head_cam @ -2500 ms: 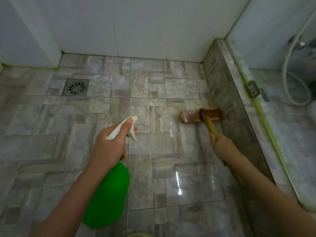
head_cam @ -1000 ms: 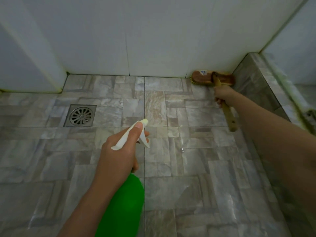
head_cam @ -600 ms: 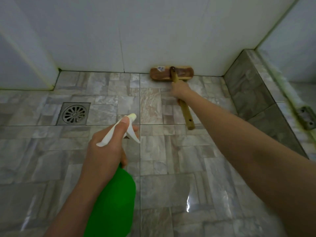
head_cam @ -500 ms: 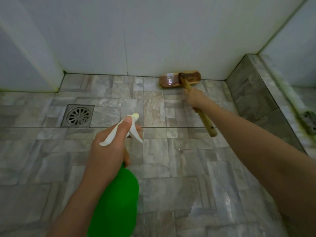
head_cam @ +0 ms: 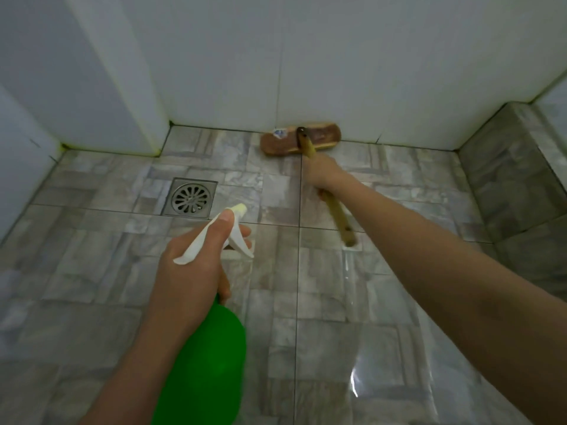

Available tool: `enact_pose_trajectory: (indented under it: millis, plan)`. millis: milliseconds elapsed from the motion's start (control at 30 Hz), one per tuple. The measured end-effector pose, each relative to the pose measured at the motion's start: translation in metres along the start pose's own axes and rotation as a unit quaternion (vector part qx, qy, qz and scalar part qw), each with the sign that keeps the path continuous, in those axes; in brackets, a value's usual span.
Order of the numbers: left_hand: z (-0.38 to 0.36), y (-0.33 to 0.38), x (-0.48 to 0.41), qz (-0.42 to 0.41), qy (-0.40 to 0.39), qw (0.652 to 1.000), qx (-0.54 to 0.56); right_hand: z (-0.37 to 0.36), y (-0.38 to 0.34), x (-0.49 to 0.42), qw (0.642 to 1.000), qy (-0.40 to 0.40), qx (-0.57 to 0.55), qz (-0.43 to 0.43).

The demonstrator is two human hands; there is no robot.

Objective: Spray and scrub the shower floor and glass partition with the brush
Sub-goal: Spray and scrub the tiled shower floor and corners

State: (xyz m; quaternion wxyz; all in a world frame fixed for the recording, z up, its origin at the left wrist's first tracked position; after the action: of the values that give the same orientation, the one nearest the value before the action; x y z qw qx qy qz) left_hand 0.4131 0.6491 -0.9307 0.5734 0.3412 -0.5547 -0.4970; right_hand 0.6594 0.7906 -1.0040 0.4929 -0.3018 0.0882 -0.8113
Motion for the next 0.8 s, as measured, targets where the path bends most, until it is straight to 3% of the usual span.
enact_pose_trajectory:
  millis: [167,433,600,700,800]
  plan:
    - [0.017,-0.004,0.002,-0.012,0.028,0.999,0.017,0.016,0.051,0.016,0.993,0.075,0.017,-0.088]
    - [0.026,-0.004,0.006,-0.007,0.051,0.999,-0.006,-0.032,-0.060,-0.005,1.000,-0.018,-0.024,0.007]
    - [0.036,-0.004,0.004,-0.015,0.053,0.998,0.018,-0.029,0.002,0.074,0.999,-0.001,0.025,0.045]
    - [0.044,-0.009,0.003,-0.015,0.066,0.997,0.022,-0.048,0.046,0.136,0.996,-0.034,0.065,-0.041]
    - [0.054,-0.012,0.005,-0.007,0.090,0.996,0.014,-0.054,0.018,0.114,0.998,-0.033,0.035,-0.029]
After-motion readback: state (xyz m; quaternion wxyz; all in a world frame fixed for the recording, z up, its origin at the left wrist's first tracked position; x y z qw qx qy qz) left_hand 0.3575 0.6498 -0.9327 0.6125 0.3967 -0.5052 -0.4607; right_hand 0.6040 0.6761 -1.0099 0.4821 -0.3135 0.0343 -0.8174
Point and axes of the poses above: each hand's wrist, its own x-axis away from the middle knuckle, its own z-axis out of the back of the hand, y = z × x, the point moved 1 cm from there along -x, towards the middle knuckle, and after that the axes turned 1 degree about z, right-handed, at the moved point
